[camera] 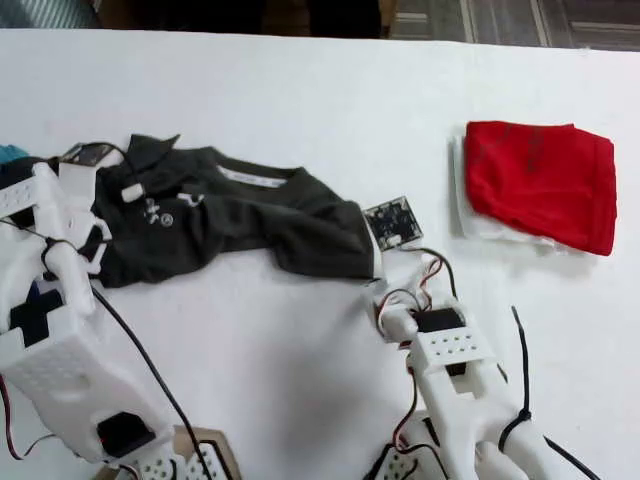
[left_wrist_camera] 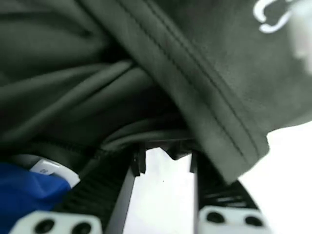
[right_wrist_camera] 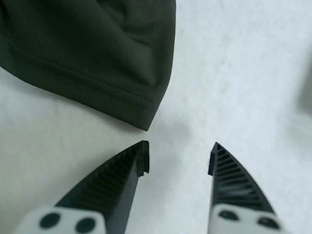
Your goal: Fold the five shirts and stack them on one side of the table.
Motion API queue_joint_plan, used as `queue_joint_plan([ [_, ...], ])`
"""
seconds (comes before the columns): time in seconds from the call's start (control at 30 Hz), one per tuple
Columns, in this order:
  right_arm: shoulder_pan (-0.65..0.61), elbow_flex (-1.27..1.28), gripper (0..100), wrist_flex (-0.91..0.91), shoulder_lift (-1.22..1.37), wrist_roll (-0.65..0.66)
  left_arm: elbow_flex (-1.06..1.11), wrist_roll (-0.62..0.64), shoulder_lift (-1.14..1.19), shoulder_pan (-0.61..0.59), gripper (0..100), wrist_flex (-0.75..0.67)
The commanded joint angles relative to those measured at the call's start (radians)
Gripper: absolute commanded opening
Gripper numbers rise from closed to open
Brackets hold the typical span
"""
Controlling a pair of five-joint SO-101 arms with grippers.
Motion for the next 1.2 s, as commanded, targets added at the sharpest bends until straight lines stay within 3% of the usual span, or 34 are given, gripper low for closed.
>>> queue_joint_plan([
  [0.0,-0.002,-0.003,20.1,-0.019,0.004,-0.003,-0.027,0.014,-0.011,-0.009,2,-0.005],
  [0.17,-0.002,-0.003,20.1,-0.019,0.004,-0.003,-0.041,0.025,-0.021,-0.009,3,0.014],
  [0.5,-0.002,-0.003,20.1,-0.019,0.004,-0.003,-0.160,0.077,-0.011,0.000,3,0.212],
  [0.7,-0.002,-0.003,20.1,-0.019,0.004,-0.003,-0.099,0.083,-0.020,0.071,17,0.311],
  [0.8,-0.002,-0.003,20.1,-0.019,0.004,-0.003,-0.099,0.084,-0.020,0.086,19,0.350],
  [1.17,-0.002,-0.003,20.1,-0.019,0.004,-0.003,-0.033,0.132,-0.011,0.097,19,0.183],
])
